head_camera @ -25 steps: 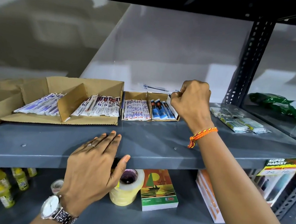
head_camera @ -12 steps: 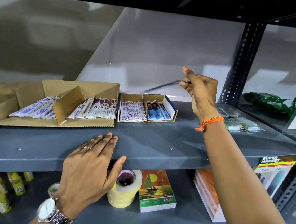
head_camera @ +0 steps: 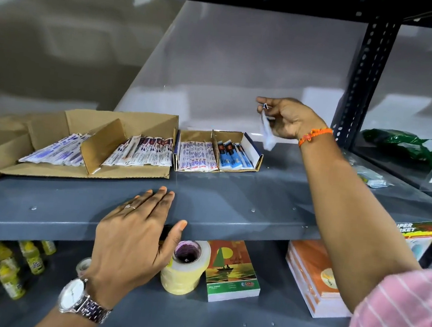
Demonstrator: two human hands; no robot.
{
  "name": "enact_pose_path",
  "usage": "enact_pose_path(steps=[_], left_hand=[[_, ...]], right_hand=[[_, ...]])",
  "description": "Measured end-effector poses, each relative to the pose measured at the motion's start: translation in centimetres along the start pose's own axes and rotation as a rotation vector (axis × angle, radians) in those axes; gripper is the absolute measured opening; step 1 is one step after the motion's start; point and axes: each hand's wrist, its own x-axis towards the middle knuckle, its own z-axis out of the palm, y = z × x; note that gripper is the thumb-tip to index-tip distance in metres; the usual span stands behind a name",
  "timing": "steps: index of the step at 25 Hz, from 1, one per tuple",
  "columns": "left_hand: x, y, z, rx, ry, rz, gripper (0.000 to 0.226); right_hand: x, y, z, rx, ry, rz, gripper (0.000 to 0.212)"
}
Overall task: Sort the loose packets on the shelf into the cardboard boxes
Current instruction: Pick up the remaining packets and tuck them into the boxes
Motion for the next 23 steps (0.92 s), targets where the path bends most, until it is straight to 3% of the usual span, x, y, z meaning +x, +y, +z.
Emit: enact_pose_path(steps=[3,5,11,16,23], left_hand=[[-0.1,0.1,0.0,-0.004,0.000,0.003,0.064],[-0.2,0.1,0.1,-0.006,0.011,0.000,0.064],[-0.1,-0.1,0.5,-0.004,0.034,0.010,0.068],[-0.3,-0.2,0.6,0.008,0.046,0.015,0.065],[-0.2,-0.3,0.8,-0.005,0.067,0.030,0.063]], right_hand=[[1.9,0.0,0.9,-0.530,-0.046,0.037,0.028],[3.0,0.0,2.2,-0.804,-0.052,-0.005,0.038],[4.9,1.6,5.0,-1.271,-0.066,-0.207,0.029],[5.4,2.8,4.6,-1.483,-0.148,-0.309,0.032],[6.3,3.8,3.7,-1.553,-0.084,-0.430,0.031]])
